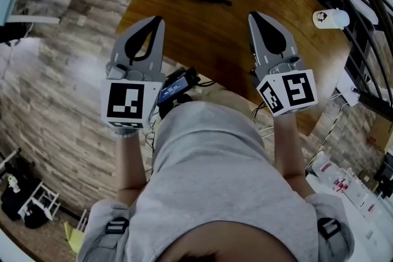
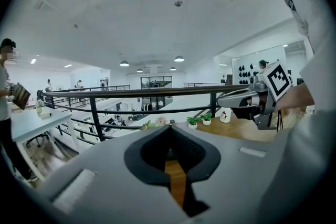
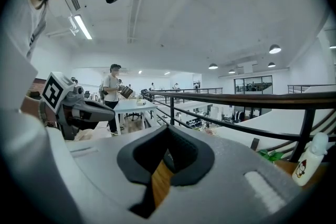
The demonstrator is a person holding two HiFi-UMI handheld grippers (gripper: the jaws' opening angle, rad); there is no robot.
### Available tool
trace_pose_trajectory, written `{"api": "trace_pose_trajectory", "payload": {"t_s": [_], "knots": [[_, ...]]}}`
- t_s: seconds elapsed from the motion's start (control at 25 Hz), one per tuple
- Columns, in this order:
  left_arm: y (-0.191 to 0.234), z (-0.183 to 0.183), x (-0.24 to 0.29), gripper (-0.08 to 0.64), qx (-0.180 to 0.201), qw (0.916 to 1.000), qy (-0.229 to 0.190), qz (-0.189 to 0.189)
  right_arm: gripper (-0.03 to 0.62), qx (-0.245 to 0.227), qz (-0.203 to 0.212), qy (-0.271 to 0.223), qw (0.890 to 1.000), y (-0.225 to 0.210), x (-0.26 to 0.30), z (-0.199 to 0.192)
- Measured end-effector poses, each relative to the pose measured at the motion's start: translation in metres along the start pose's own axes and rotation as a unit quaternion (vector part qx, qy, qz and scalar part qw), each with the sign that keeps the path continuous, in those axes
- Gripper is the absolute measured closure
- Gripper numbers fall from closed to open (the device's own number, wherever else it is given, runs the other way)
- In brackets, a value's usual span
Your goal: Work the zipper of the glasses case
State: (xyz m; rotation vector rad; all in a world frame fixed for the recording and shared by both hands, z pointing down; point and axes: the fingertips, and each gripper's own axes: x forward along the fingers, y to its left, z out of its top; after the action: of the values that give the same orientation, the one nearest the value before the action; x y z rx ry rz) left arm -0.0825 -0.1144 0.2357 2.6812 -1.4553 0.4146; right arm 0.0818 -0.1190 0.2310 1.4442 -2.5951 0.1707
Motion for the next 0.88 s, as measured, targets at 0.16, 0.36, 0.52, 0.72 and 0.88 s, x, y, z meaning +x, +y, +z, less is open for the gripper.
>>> {"api": "trace_pose_trajectory", "payload": {"t_s": [0.16, 0.36, 0.52, 0.72, 0.88], "knots": [[-0.0011, 0.0015, 0.0014, 0.543, 0.002, 1.0, -0.002, -0.002, 0.591, 0.0, 0.0, -0.001, 1.0, 0.0001, 0.0001, 0.0008], [-0.0022, 0.0011, 0.0034, 0.543, 0.003, 1.0, -0.002, -0.005, 0.591, -0.002, 0.0, 0.0, 1.0, 0.0006, 0.0002, 0.0012], [-0.0029, 0.0007, 0.0041, 0.543, 0.002, 1.0, -0.002, -0.007, 0.591, -0.003, 0.0, 0.0, 1.0, 0.0018, -0.0001, 0.0004], [-0.0016, -0.0004, 0.0031, 0.543, 0.002, 1.0, 0.0, -0.007, 0.591, -0.002, -0.001, 0.002, 1.0, 0.0035, 0.0003, 0.0004], [-0.0004, -0.0019, 0.0024, 0.543, 0.001, 1.0, 0.0, -0.007, 0.591, -0.005, -0.001, 0.004, 1.0, 0.0052, 0.0011, -0.001]]}}
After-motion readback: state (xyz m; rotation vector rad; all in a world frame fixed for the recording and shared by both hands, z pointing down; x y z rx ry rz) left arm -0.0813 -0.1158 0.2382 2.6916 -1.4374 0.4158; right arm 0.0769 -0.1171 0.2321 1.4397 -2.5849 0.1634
